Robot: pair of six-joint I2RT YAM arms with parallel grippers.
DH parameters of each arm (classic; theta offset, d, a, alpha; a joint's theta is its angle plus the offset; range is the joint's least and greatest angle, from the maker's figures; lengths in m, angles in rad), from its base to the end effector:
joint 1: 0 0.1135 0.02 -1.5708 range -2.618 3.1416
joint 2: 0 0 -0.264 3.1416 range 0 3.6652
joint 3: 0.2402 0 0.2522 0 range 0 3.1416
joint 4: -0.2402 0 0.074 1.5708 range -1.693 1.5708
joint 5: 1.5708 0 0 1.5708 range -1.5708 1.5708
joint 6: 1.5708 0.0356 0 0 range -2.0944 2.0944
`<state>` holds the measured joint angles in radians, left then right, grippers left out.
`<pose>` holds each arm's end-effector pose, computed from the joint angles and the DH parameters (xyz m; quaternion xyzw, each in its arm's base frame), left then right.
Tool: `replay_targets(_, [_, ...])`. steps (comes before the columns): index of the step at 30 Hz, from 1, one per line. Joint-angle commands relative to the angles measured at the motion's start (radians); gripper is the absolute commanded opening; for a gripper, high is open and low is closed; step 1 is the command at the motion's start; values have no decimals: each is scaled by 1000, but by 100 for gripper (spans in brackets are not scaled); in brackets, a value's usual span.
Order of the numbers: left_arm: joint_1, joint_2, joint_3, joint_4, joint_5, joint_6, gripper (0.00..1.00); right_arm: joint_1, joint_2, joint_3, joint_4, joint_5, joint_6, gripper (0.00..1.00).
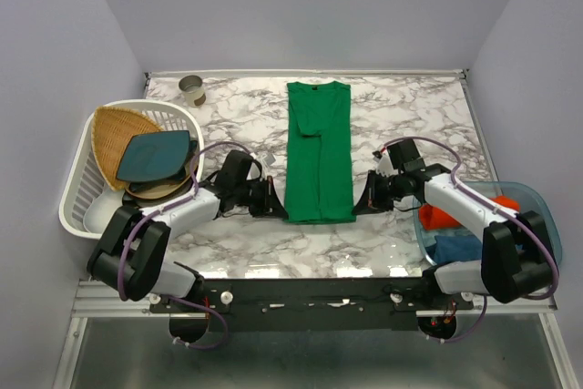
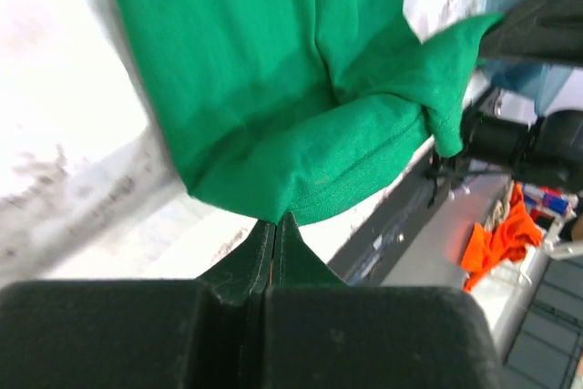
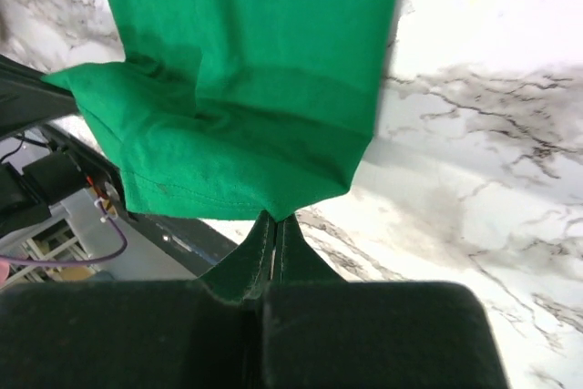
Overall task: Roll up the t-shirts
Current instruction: Roll the T-shirt to the center of the board.
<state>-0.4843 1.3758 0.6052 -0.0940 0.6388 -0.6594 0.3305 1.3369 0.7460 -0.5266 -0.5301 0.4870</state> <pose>0.2140 -0.1366 0.1669 0.0303 0.8969 -0.4254 0.1166 0.2226 0.0954 0.1895 0.0148 0.9421 0.3204 0.0975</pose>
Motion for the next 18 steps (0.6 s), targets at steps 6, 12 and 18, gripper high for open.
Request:
replay_targets(6, [46, 84, 93, 5, -100, 70, 0, -19, 71, 23, 56, 38, -22, 1])
replay_targets(12, [47, 138, 122, 4, -94, 70, 0, -24, 108, 36, 92, 30, -21, 0])
replay_targets(18, [50, 183, 162, -29, -114, 80, 0, -24, 133, 46, 120, 33, -28, 0])
